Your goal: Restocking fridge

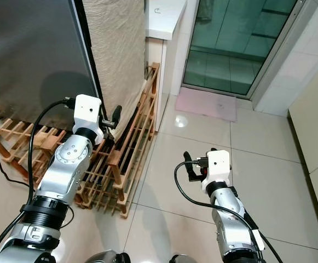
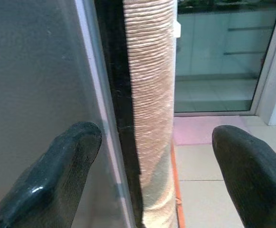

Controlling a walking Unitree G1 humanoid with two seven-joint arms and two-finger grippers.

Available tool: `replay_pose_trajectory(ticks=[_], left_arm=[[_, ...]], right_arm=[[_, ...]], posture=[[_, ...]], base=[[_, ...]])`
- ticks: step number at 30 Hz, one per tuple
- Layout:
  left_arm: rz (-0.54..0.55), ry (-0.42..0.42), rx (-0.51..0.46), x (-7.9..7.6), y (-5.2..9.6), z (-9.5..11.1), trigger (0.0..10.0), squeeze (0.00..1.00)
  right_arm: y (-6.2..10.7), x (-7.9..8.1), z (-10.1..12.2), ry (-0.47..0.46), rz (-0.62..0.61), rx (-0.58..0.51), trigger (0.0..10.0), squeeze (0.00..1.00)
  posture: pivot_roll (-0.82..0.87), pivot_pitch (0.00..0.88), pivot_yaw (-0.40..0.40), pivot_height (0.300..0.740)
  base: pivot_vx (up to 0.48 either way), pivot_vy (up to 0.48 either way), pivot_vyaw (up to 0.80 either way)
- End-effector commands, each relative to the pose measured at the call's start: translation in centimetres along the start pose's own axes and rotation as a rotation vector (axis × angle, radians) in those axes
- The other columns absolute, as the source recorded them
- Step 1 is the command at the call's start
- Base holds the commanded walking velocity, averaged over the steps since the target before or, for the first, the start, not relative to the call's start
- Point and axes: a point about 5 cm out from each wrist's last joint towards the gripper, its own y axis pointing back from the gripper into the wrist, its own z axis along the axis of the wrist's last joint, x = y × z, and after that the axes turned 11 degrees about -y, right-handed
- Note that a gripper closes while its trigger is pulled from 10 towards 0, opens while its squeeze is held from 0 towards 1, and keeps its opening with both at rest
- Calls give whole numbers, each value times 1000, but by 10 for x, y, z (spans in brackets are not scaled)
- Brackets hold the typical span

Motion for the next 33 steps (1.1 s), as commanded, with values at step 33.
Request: replay_pose_trajectory(ticks=[33], left_arm=[[-159,-27,-81,36,85,-32,10000,0]], right_arm=[[33,1,16,28,46,-42,10000,0]], posture=[[-30,18,-7,731]], base=[[0,0,0]])
